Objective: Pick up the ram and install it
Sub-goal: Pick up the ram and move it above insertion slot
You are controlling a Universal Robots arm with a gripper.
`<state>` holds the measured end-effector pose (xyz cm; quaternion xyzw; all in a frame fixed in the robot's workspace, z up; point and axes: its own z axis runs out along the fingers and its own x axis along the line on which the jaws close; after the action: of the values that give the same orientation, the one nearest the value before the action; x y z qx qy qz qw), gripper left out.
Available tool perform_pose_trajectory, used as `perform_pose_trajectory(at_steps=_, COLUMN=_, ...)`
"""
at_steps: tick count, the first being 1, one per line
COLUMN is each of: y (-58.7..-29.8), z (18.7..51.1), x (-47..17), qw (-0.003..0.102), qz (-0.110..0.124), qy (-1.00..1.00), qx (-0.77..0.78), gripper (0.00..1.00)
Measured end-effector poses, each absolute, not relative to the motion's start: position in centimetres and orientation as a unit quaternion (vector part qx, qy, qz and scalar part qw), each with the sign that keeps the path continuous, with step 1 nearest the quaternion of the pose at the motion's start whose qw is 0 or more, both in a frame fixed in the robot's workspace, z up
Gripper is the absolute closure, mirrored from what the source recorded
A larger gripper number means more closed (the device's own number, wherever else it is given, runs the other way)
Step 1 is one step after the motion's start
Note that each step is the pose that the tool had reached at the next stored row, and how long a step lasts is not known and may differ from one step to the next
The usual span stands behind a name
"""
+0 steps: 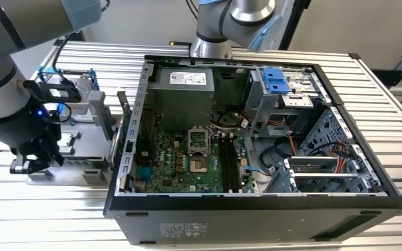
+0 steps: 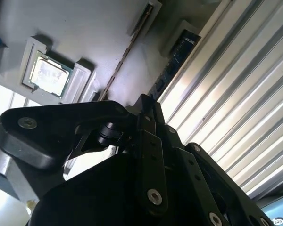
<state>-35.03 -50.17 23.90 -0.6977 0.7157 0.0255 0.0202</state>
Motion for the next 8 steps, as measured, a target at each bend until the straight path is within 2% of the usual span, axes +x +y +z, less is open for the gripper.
perform_pose_trajectory(at_steps=8, y=-50.2, z=26.6, x=-35.0, qw=0.02, qz=0.025, qy=0.716, qx=-0.698, gripper=1.0)
